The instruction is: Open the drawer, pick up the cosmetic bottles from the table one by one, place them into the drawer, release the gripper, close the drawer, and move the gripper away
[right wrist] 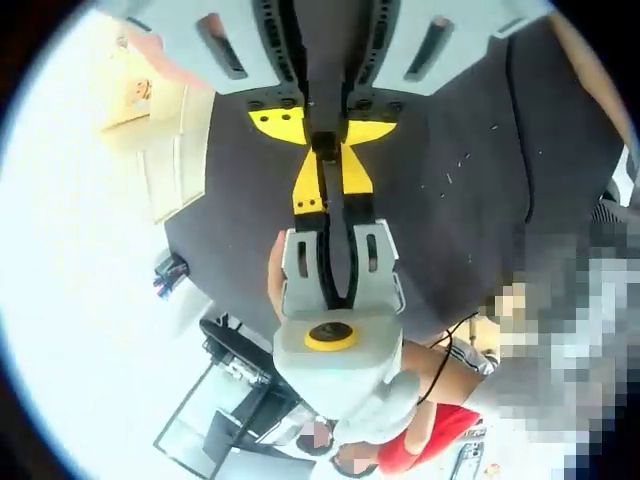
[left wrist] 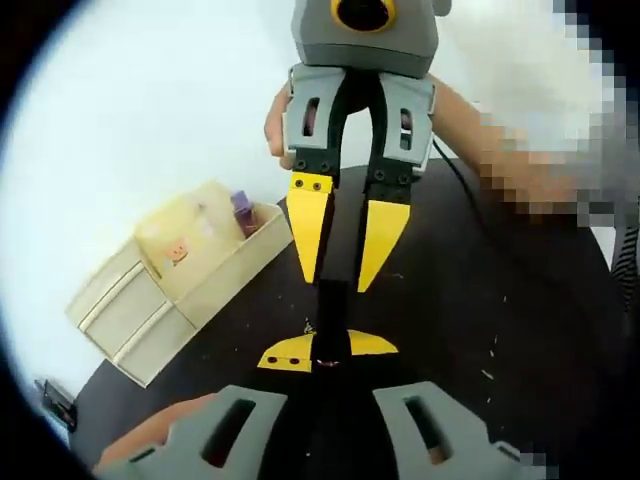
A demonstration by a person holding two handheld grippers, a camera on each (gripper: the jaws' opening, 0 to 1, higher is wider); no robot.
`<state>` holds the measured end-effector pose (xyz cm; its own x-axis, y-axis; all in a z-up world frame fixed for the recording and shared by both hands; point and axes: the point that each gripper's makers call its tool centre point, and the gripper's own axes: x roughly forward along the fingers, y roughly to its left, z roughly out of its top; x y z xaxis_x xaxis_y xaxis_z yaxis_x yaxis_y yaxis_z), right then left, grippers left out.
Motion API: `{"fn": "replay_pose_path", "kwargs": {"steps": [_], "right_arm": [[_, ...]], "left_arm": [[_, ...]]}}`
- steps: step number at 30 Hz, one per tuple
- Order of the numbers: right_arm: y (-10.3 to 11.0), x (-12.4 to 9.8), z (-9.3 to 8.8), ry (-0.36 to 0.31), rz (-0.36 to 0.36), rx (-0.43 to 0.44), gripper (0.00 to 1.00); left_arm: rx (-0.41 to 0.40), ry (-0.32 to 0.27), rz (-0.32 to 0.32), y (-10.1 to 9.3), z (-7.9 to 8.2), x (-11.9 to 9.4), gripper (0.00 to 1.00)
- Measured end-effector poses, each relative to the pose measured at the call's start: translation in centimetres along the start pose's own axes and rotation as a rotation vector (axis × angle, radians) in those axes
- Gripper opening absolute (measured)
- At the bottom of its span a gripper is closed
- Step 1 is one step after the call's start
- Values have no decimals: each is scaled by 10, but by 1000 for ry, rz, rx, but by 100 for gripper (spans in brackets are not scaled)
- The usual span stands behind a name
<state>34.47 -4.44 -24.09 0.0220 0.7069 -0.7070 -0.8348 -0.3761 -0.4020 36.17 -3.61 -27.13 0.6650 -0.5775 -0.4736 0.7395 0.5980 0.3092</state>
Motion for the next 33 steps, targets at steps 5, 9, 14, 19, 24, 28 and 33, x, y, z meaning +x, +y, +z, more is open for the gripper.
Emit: {"fn": "replay_pose_path", "kwargs": {"steps": [5,9,14,19,24,28,33], "right_arm": [[-7,-14,6,-46,-43,12,22],[-14,-23,3,-20,-102,-14,27],[-23,-28,-12,82,-165,-58,33],[-24,-27,-13,82,-175,-57,35],[-32,-31,-17,116,-219,-79,36],[-38,-33,-22,144,-250,-71,43],[-45,-35,-28,167,-281,-61,48]], "left_arm": [[-25,20,23,4,-7,-7,6],[-56,26,51,12,-10,-12,6],[-106,49,96,23,-9,-21,6],[-189,40,149,44,0,-36,6],[-274,45,207,61,9,-49,6],[-323,59,248,74,15,-56,6],[-360,68,288,87,25,-63,6]]}}
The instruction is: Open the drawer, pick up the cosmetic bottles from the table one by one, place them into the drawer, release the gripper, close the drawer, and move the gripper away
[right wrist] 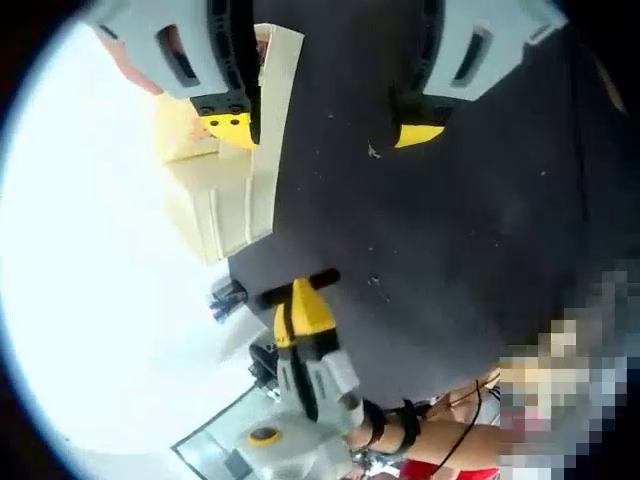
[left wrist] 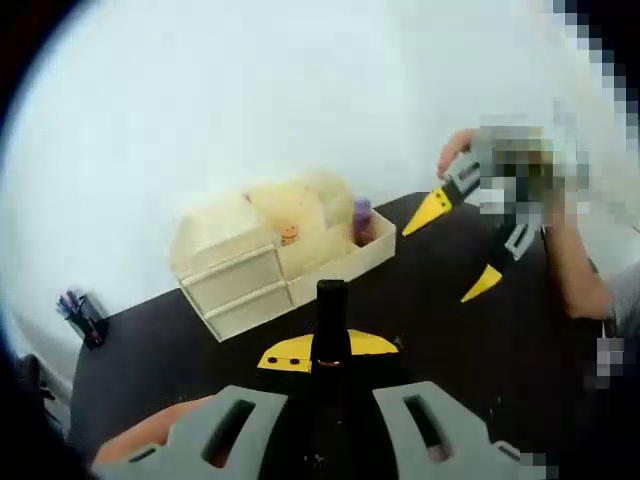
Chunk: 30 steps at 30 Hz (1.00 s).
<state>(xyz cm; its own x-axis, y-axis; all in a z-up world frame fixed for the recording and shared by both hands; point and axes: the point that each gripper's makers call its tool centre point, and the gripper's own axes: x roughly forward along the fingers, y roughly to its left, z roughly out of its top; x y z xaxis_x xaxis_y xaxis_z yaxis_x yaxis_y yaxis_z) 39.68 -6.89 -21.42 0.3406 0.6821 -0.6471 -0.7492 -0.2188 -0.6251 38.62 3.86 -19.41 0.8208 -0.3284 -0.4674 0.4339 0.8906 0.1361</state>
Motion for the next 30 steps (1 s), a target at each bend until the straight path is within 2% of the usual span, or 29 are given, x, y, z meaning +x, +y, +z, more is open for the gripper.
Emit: {"fn": "replay_pose_path", "kwargs": {"steps": [3,8,11,15,20,26,30], "right_arm": [[1,-1,0,-4,-14,7,48],[-12,-1,0,-19,-43,21,48],[-16,-2,1,-29,-59,33,49],[-18,-3,3,-35,-72,53,62],[-22,-5,5,-48,-101,61,64],[-29,-8,0,-46,-134,63,64],[-29,-10,-2,-45,-145,63,64]], "left_arm": [[-19,-3,14,6,7,-2,6],[-50,11,36,38,26,-3,6],[-51,25,51,43,29,-4,6],[-60,31,61,53,37,-7,6],[-52,49,86,70,52,-10,6],[-43,48,103,68,64,-11,6],[-48,47,110,72,76,-7,6]]}}
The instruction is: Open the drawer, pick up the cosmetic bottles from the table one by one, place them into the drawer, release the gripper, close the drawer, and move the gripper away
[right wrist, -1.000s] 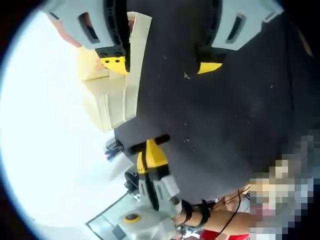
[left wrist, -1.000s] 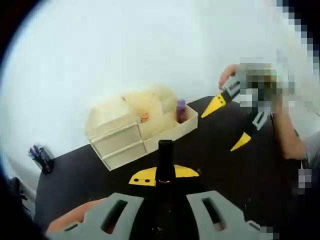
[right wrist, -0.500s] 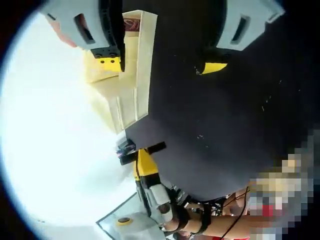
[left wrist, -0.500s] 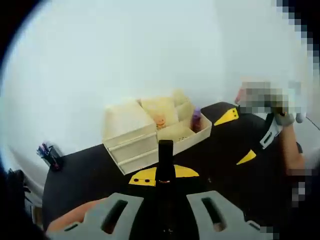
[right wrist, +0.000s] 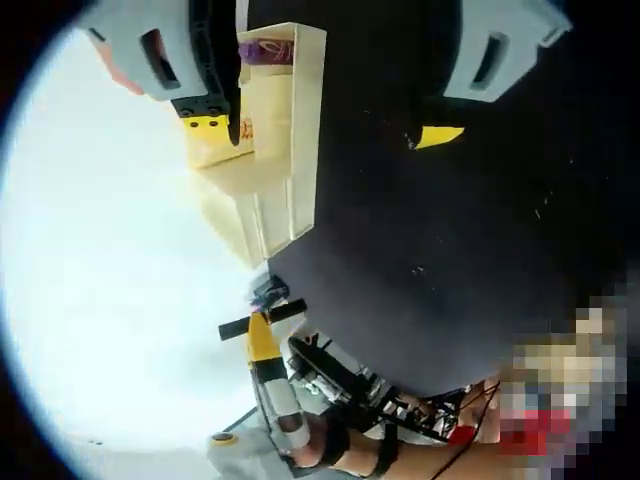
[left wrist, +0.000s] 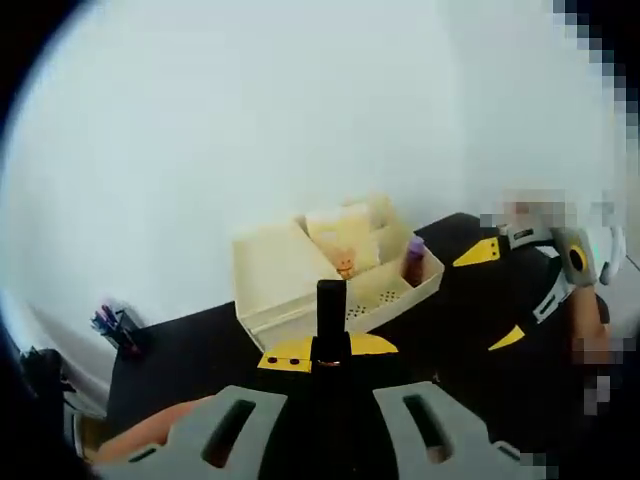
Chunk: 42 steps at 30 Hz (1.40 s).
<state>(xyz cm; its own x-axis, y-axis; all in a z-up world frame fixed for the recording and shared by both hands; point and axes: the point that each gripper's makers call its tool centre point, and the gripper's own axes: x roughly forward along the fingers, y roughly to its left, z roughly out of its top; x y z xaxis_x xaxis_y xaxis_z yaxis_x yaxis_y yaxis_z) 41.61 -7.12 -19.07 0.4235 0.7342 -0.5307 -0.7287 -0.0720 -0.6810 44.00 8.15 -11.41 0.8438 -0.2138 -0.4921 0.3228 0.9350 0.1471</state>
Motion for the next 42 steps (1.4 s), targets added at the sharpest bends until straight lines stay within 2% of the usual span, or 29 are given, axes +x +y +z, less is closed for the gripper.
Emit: {"fn": "replay_pose_path", "kwargs": {"steps": [5,14,20,26,36,42], "right_arm": [[-1,-3,-3,5,-4,0,64],[-7,-6,0,-3,-12,-6,64],[-10,-2,-13,40,-18,-1,64],[-10,2,-21,61,-14,8,63],[-8,4,-27,74,-7,11,63],[-9,5,-32,86,-2,16,63]], "left_arm": [[-3,9,18,4,9,5,6],[-112,49,64,43,29,23,6],[-168,73,71,41,32,39,6],[-191,81,73,52,37,62,6],[-222,123,119,70,43,105,6],[-244,150,135,62,41,125,6]]}}
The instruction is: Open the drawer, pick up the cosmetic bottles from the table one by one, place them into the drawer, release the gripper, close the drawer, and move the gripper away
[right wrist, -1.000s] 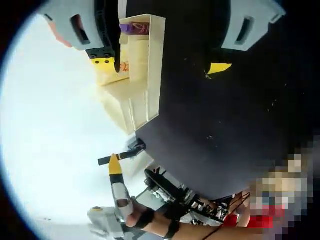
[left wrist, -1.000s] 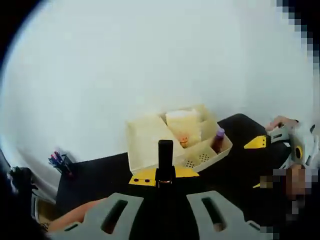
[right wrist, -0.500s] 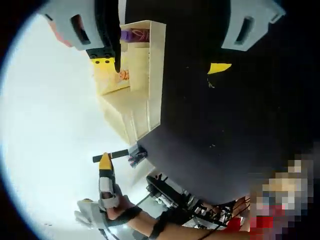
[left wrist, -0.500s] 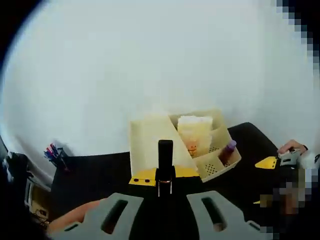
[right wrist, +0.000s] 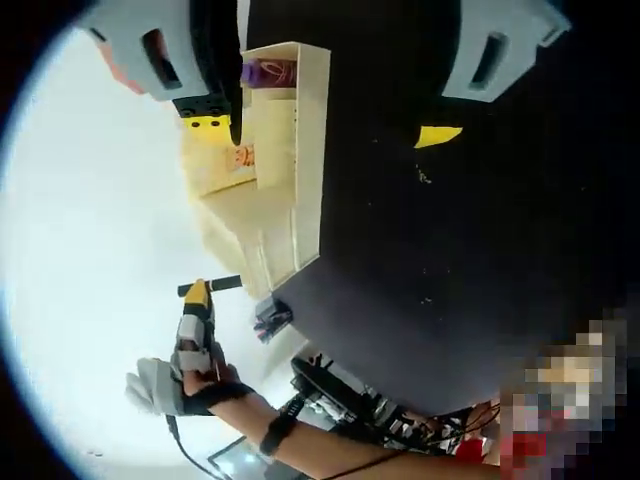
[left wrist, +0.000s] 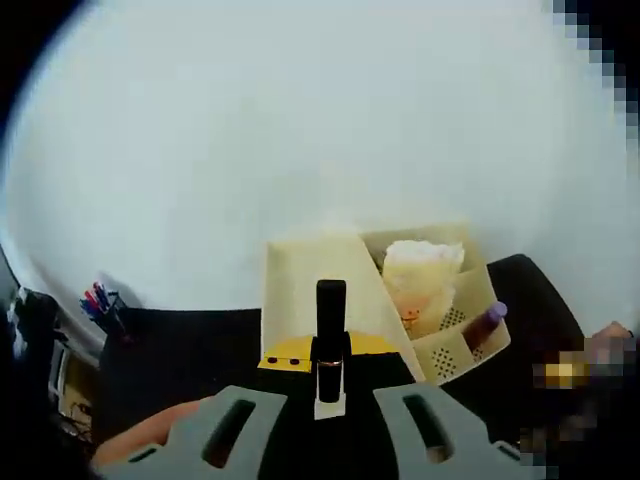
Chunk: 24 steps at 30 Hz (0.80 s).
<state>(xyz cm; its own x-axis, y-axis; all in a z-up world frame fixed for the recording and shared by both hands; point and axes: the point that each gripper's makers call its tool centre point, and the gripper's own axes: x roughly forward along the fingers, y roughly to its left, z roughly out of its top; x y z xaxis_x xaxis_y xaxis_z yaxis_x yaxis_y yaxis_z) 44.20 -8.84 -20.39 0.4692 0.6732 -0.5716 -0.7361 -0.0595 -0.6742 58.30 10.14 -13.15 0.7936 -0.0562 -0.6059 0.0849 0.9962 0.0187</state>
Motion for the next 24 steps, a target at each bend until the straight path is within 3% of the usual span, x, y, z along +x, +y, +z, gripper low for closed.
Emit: {"fn": "replay_pose_path", "kwargs": {"steps": [6,10,24], "right_arm": [[2,0,0,-2,6,0,63],[2,0,2,-2,13,-5,63],[3,1,4,-9,23,-6,62]], "left_arm": [[-15,30,15,-4,2,16,6],[-47,59,47,6,4,27,6],[-59,64,91,10,5,44,6]]}}
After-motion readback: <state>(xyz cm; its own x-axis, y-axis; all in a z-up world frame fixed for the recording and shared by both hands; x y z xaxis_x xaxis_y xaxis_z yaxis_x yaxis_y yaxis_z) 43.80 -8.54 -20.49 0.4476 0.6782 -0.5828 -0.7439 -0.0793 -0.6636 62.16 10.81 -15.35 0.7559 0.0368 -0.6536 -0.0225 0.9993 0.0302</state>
